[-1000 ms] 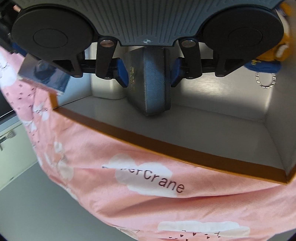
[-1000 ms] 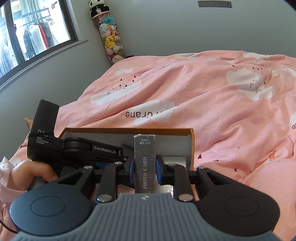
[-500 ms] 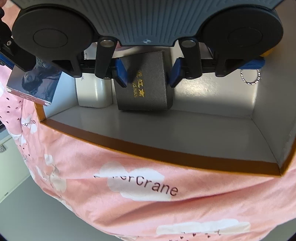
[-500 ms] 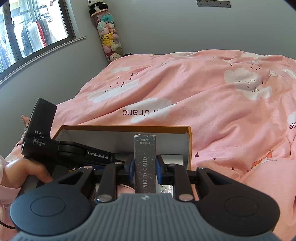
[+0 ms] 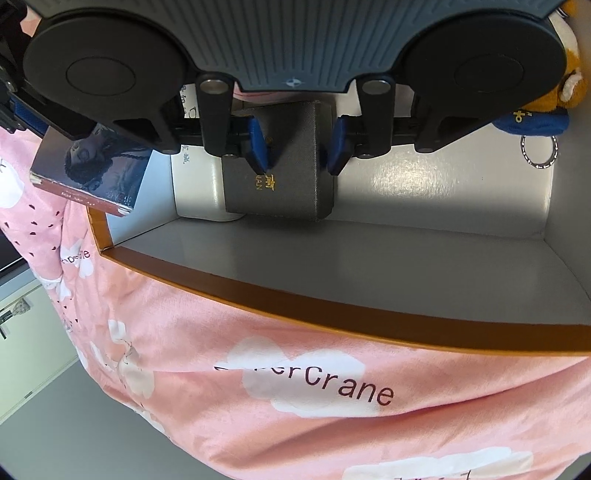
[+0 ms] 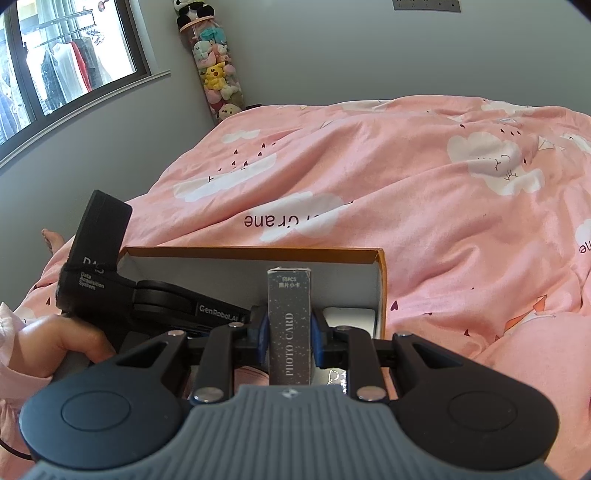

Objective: Organize objects
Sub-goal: 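Lower the black box into the box and open the left gripper while the right holds the photo-card pack, then lower the photo-card pack into the box and open the right gripper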

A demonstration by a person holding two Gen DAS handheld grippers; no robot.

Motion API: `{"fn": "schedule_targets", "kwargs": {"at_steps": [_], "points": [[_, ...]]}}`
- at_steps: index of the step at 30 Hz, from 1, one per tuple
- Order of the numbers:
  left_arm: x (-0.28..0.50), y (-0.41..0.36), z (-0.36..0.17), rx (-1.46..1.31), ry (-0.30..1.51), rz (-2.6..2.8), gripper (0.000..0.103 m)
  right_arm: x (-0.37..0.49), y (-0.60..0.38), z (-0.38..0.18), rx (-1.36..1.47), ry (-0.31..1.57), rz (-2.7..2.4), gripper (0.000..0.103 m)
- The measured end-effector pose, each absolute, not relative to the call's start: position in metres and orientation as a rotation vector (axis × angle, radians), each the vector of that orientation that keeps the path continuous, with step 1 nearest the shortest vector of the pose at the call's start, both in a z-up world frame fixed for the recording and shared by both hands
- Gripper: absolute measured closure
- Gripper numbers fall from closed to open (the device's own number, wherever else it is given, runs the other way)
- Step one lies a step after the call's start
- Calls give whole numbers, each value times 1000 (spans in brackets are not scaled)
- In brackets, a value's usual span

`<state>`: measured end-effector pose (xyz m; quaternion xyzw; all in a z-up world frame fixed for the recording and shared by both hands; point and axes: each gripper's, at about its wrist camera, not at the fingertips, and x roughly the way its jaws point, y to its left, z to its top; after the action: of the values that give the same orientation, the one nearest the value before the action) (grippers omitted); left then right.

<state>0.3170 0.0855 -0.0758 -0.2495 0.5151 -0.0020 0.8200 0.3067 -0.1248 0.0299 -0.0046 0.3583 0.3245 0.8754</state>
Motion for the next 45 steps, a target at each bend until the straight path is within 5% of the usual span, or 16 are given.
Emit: {"fn": "schedule_targets", "kwargs": {"at_steps": [14, 30, 45], "points": [[261, 128, 1, -338, 867, 13, 63, 328, -82, 31, 197, 876, 806, 79], [243, 145, -13, -312, 864, 22, 63, 362, 3, -38, 185, 1124, 772, 79], [235, 135, -12, -301, 842, 15, 62, 349, 3, -19, -78, 973, 738, 67]]}}
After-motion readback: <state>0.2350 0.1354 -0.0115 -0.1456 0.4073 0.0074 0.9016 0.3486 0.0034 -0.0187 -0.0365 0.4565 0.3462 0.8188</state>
